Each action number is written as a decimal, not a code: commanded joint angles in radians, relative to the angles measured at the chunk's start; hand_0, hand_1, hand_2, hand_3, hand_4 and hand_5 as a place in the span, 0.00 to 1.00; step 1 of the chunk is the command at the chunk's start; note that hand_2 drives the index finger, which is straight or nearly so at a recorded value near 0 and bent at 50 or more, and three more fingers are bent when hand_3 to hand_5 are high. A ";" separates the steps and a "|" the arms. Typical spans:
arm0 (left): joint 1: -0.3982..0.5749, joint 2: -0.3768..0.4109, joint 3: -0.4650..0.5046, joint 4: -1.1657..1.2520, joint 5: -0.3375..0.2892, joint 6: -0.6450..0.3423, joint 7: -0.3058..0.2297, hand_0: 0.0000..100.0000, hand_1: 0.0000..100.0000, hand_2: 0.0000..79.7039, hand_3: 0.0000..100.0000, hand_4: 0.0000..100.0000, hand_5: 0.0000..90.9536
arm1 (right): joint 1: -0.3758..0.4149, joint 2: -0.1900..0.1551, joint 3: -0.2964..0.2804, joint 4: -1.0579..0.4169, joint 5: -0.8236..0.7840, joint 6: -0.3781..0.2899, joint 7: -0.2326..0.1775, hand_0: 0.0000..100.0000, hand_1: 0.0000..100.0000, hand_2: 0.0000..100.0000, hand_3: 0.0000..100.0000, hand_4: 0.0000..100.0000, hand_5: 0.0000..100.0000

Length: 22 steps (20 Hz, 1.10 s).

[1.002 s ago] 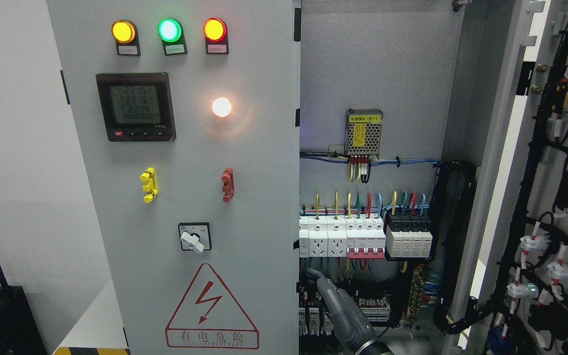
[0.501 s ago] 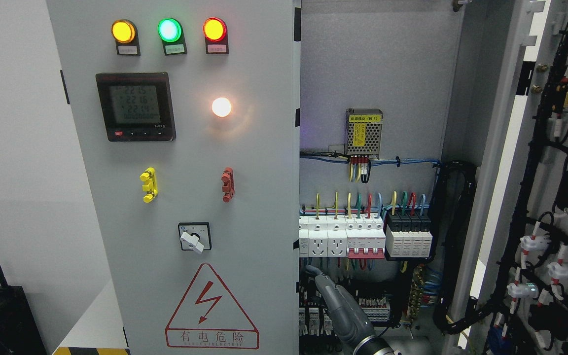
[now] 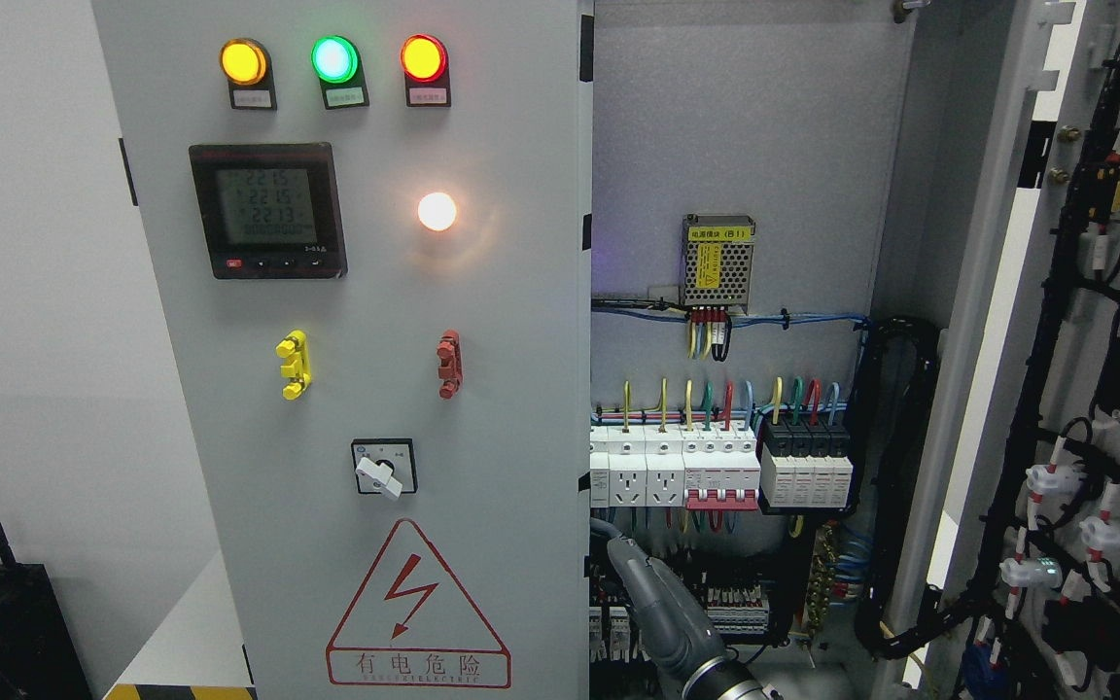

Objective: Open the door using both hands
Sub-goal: 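Move the right hand up along the indicator-light door's inner edge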

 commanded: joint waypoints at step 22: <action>0.000 -0.025 -0.015 0.000 0.000 -0.001 0.001 0.00 0.00 0.00 0.00 0.00 0.00 | -0.042 0.005 0.003 0.076 -0.065 -0.001 0.033 0.38 0.00 0.00 0.00 0.00 0.00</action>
